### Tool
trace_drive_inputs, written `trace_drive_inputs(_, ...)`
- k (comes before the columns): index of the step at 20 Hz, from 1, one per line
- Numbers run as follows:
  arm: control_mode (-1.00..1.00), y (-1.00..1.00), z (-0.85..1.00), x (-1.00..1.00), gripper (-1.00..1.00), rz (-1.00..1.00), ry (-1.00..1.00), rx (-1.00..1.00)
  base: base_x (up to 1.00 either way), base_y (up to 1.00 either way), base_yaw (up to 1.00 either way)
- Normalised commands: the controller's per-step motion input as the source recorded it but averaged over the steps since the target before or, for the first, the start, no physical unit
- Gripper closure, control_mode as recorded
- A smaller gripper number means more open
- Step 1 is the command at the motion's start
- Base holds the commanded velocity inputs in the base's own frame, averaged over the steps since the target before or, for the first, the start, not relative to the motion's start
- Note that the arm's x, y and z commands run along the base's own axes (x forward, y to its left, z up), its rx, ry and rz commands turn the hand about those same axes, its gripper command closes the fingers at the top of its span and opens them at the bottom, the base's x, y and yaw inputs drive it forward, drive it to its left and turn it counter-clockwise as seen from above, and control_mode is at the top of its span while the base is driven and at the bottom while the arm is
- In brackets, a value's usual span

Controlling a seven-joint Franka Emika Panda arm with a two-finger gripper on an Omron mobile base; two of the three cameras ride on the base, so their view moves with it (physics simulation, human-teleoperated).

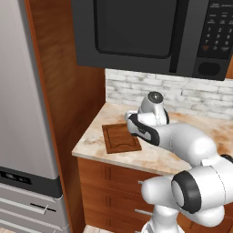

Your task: Move the cutting board and knife to the sink. Then move spray from the cabinet to the counter.

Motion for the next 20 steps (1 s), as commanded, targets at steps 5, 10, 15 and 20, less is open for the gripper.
trace_drive_inputs(5, -1.0, 0.0, -0.07, 0.32, -1.0, -0.05, 0.0, 0.0, 0.0, 0.0, 0.0)
trace_drive_inputs(10, -1.0, -0.03, -0.05, 0.3, -1.0, -0.03, 0.02, 0.01, 0.0, 0.0, 0.0)
trace_drive_inputs(15, -1.0, -0.17, -0.2, 0.41, -1.0, 0.0, 0.05, 0.03, 0.0, 0.0, 0.0)
trace_drive_inputs(20, -1.0, -0.19, -0.17, 0.4, -1.0, 0.0, 0.04, 0.03, 0.0, 0.0, 0.0)
